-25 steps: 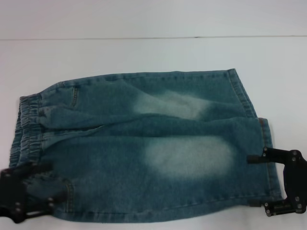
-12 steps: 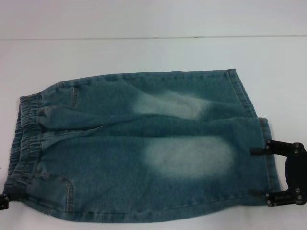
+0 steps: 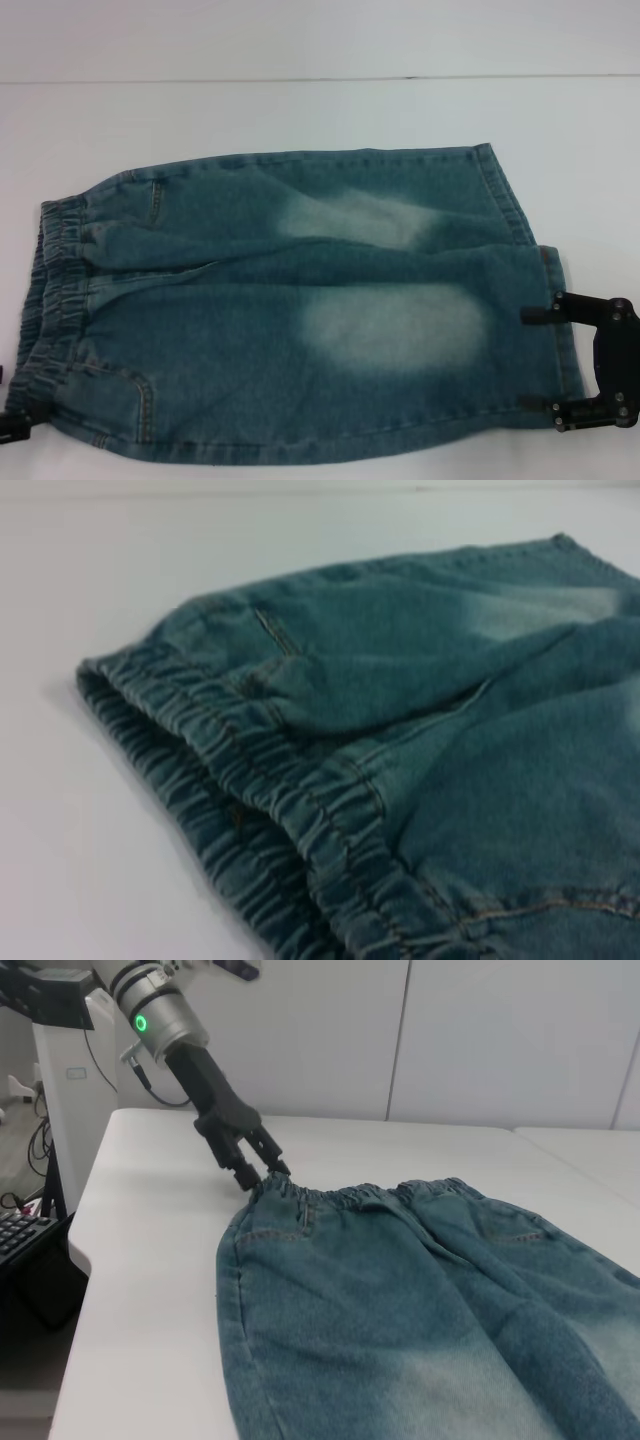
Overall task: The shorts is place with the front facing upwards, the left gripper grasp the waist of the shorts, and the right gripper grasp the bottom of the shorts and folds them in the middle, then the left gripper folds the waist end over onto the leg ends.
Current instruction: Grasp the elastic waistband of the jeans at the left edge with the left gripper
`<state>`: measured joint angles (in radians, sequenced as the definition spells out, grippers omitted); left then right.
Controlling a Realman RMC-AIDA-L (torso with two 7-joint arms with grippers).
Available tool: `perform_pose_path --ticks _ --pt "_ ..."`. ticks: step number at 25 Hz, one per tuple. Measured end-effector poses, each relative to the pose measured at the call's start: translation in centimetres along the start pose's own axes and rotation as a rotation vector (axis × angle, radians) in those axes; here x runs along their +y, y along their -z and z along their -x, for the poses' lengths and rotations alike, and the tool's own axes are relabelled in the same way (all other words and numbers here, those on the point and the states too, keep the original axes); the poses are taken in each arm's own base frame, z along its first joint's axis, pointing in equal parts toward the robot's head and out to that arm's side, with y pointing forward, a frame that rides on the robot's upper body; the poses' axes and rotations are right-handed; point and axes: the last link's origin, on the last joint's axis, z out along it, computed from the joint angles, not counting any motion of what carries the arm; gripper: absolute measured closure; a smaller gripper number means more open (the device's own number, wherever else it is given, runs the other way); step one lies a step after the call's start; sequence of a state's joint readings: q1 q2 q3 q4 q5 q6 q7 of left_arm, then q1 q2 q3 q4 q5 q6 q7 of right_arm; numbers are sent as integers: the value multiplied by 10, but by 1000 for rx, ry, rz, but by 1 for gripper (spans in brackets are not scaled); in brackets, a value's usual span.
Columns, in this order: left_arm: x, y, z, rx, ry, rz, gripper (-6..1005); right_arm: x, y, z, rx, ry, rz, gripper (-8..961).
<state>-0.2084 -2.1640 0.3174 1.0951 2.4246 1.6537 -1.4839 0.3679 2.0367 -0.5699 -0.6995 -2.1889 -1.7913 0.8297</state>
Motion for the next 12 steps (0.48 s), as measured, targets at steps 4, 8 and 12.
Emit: perform_pose_path --ticks 4,8,12 --pt "1 -3 3 -9 6 9 97 0 0 0 -2 0 -1 44" --pt "3 -7 1 -14 -7 35 149 0 -1 0 -1 1 -3 44" --pt "7 -12 -3 -26 -31 65 268 0 -1 0 -3 -1 -5 45"
